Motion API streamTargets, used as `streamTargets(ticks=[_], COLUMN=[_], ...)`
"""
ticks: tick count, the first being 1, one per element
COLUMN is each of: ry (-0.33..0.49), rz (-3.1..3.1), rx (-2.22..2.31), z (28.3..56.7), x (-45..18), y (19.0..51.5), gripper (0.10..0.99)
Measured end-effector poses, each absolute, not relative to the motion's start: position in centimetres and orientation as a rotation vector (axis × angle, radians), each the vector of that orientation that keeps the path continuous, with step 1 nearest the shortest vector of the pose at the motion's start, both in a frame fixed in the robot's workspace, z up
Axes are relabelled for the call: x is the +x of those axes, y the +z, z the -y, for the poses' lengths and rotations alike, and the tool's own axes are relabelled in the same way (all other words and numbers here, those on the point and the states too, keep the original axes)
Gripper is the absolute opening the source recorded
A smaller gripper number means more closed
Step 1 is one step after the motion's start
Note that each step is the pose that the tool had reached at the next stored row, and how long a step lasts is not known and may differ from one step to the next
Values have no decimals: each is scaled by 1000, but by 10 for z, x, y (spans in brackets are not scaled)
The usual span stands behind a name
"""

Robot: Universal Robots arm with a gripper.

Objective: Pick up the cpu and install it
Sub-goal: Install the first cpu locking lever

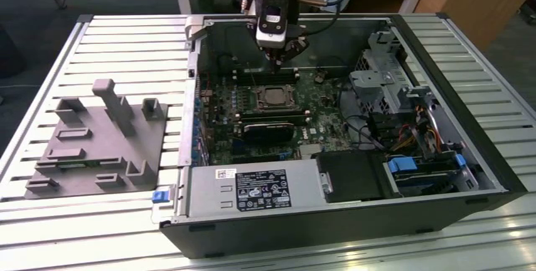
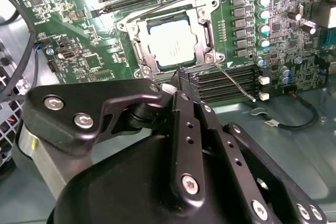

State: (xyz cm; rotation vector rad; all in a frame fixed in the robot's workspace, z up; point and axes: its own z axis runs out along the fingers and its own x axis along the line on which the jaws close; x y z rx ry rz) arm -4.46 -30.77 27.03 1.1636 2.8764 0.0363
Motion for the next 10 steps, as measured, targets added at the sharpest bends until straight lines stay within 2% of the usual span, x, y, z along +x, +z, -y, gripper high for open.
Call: streamTargets(ticks=[10], ry=[39], rz=[-2934], rx=[1013], z=[308], x=[-45], y=[270], gripper=[106])
